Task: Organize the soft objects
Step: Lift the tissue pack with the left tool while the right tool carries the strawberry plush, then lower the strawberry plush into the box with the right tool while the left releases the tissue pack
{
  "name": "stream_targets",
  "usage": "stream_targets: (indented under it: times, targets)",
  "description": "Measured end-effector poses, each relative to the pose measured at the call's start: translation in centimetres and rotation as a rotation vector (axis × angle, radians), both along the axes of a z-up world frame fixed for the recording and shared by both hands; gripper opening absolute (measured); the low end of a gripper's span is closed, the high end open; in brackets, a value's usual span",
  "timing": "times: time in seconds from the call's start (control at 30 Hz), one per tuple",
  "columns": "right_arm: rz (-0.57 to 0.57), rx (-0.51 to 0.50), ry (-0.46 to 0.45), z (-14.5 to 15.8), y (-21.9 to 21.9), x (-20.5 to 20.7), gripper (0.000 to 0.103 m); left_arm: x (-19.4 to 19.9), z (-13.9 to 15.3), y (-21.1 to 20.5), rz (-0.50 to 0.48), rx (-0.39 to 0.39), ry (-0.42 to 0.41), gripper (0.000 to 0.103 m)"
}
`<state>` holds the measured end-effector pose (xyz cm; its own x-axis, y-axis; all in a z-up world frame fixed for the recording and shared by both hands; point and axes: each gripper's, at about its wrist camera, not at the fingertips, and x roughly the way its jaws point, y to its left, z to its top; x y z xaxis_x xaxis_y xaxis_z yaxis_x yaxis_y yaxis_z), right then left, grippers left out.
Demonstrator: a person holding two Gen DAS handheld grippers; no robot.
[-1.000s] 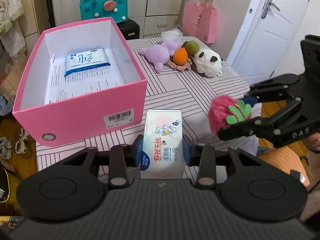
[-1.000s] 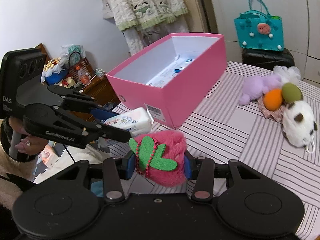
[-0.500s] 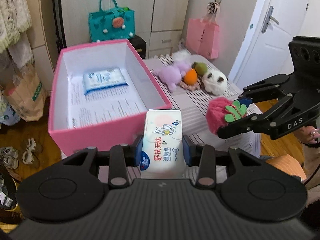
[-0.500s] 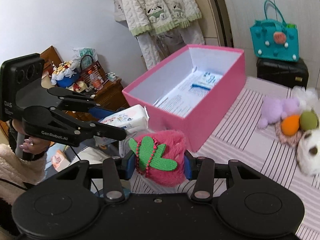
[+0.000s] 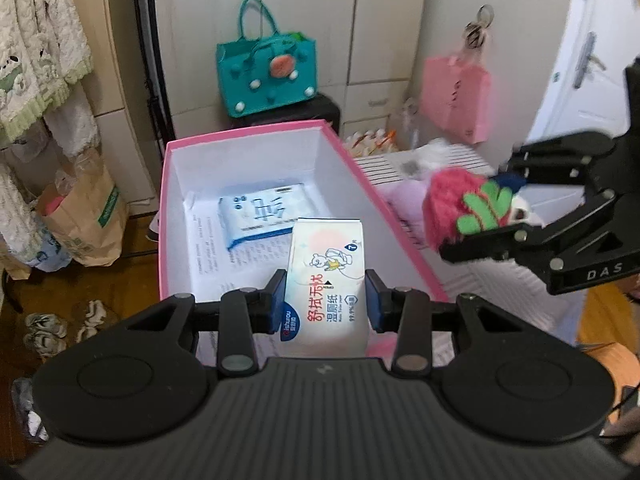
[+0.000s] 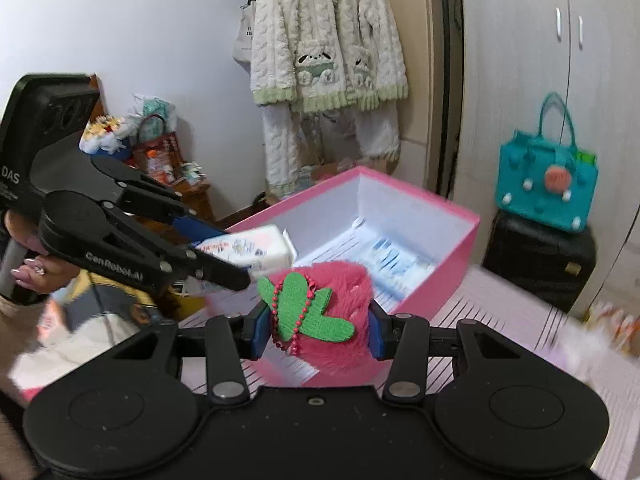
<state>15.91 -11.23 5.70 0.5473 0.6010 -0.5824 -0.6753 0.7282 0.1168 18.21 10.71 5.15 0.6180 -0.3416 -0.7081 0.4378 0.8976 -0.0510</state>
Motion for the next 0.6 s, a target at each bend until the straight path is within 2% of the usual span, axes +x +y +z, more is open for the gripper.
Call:
stream_targets:
  times: [0.17, 0.3, 0.4, 0.47, 0.6]
  targets:
    - [0.001, -0.134, -0.099, 0.1, 2.4, 4.1, 0.052, 4.9, -1.4, -0.5, 0.043, 0.047, 0.077, 0.038]
    - [0.058, -0.233, -0.111, -0.9, 4.2, 7.5, 0.052, 8.7, -3.2, -0.2, 0.085, 0.016, 0.193, 0.038]
    - [0.114, -0.262, -0.044, -2.0, 5.2, 10.1, 0.052, 10.6, -4.6, 0.3, 0.13, 0.016, 0.229, 0.038]
    - [0.124, -0.23, 0.024, -2.4, 5.5, 11.9, 0.052, 11.1, -5.2, 0.5, 0.146, 0.027, 0.227, 0.038]
    - [0.16, -0.275, 0.012, -3.1, 6.6, 13.7, 0.052, 12.2, -6.0, 1.0, 0.163, 0.016, 0.243, 0.038]
